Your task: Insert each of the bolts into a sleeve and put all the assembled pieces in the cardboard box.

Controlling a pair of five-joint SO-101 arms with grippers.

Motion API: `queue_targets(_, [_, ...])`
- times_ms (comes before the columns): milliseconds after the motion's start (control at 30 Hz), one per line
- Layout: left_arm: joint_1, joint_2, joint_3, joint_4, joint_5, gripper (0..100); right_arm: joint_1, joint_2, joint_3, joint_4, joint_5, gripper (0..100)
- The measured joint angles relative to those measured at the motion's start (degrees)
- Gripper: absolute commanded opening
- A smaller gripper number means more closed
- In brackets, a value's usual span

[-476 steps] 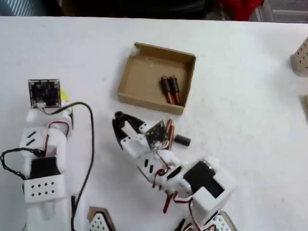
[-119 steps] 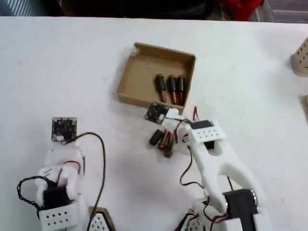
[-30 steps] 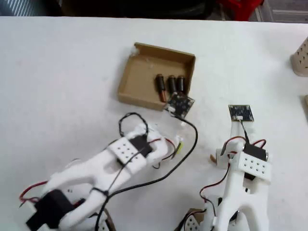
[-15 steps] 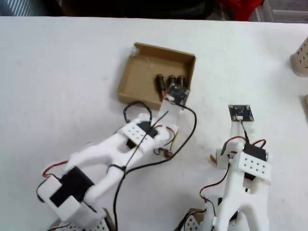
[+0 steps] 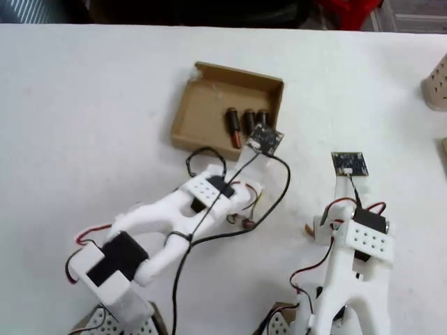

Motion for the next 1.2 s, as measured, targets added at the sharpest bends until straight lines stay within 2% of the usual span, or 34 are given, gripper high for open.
queue_targets(100, [0.1, 1.2, -0.1, 0.0, 0.0, 2, -0.1, 0.0, 0.4, 0.0, 0.0, 1.7])
queue_targets(300, [0.4, 2.1, -1.3, 0.0, 0.4, 2, -0.1, 0.0, 0.5, 0.0, 0.0, 1.7])
queue_targets(500, [-1.0, 1.0, -1.4, 0.4, 8.1, 2, -0.1, 0.0, 0.5, 0.0, 0.0, 1.7])
queue_targets(633, [-4.6, -6.1, -1.3, 5.2, 13.6, 2, -0.1, 0.0, 0.5, -1.1, 0.0, 1.7])
queue_targets(767, [-10.7, -16.4, -1.3, 11.0, 18.8, 2, -0.1, 0.0, 0.5, -1.2, 0.0, 1.7])
queue_targets(900, [-20.0, -25.0, -1.1, 15.5, 21.9, 2, -0.1, 0.0, 0.5, -1.2, 0.0, 1.7])
queue_targets(1200, [-43.9, -32.0, 7.8, 14.9, 24.4, 3, -0.1, 0.0, 0.5, -1.2, 0.0, 1.7])
